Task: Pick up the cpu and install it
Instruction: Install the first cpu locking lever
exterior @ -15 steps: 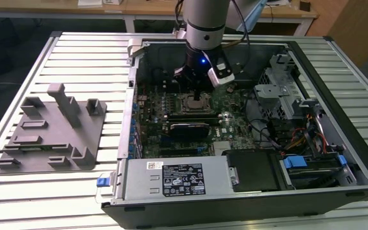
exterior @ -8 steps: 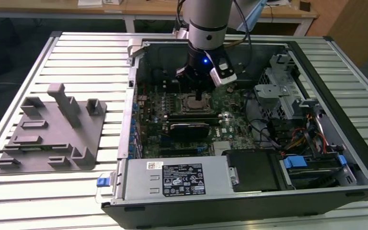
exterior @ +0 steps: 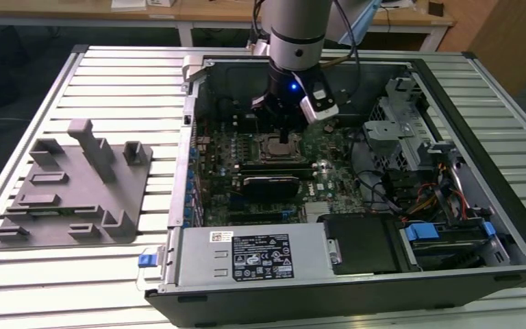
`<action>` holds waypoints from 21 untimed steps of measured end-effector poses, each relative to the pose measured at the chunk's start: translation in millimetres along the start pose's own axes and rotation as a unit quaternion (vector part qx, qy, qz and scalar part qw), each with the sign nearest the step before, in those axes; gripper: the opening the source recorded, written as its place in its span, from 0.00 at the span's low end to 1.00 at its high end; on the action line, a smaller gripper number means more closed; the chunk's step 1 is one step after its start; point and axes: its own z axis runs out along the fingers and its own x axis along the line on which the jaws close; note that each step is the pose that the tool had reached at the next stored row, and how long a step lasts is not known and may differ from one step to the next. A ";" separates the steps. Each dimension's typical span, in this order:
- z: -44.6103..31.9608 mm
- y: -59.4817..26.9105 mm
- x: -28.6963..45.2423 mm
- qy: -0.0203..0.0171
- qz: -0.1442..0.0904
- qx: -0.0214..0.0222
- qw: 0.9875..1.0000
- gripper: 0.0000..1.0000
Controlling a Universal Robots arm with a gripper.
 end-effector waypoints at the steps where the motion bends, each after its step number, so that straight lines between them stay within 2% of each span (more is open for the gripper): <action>1: -0.7 0.0 0.0 0.000 0.000 0.000 1.000 0.11; 13: -12.8 0.1 -0.1 0.000 0.000 0.000 1.000 0.11; 21: -13.6 0.1 0.3 0.000 0.000 0.000 1.000 0.11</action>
